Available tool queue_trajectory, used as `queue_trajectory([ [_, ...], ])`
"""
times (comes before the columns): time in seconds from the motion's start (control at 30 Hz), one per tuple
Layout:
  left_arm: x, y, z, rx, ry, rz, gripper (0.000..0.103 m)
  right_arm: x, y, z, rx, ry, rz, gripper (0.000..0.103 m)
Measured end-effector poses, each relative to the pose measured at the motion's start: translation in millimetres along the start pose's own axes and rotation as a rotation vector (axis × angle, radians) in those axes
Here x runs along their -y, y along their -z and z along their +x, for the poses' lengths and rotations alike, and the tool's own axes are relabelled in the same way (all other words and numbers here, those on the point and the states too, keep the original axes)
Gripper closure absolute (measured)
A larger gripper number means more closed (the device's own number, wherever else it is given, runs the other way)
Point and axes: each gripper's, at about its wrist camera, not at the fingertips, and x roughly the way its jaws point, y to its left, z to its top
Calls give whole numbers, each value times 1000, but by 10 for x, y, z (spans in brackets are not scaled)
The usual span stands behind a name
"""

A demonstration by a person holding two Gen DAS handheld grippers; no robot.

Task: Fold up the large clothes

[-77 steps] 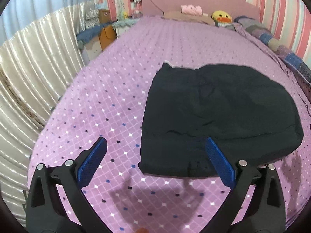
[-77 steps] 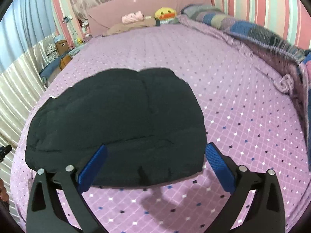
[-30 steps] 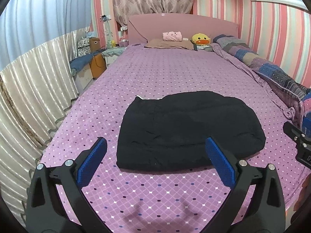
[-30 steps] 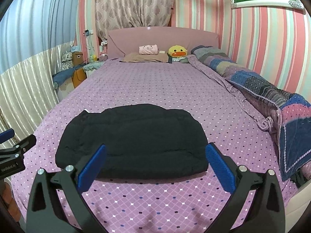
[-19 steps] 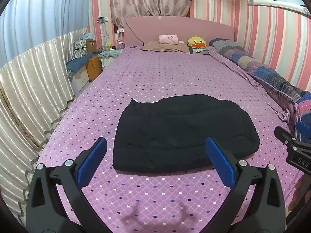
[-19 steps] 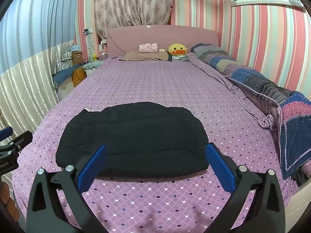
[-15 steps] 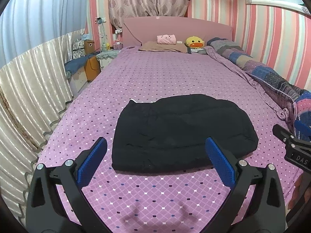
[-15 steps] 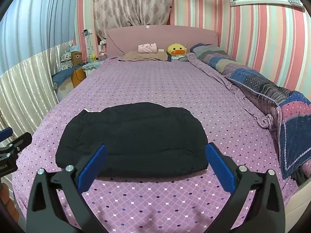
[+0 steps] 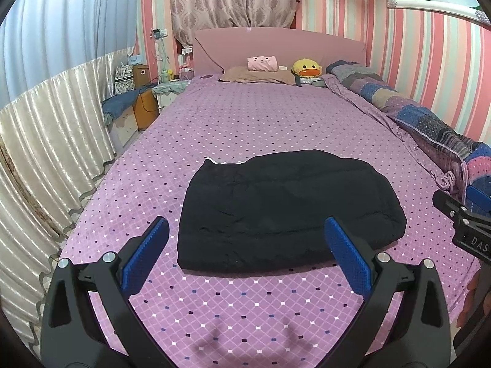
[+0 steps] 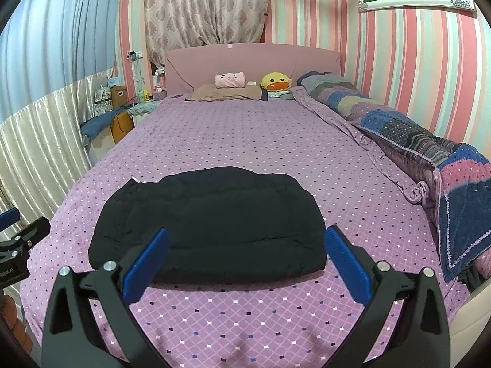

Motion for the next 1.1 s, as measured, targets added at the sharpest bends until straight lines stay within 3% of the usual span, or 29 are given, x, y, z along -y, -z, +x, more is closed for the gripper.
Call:
queue_trajectory([
  [1.1,-11,-19,-6,-17,17,-4,3,-69,-57,-67,13,26,-5,2],
])
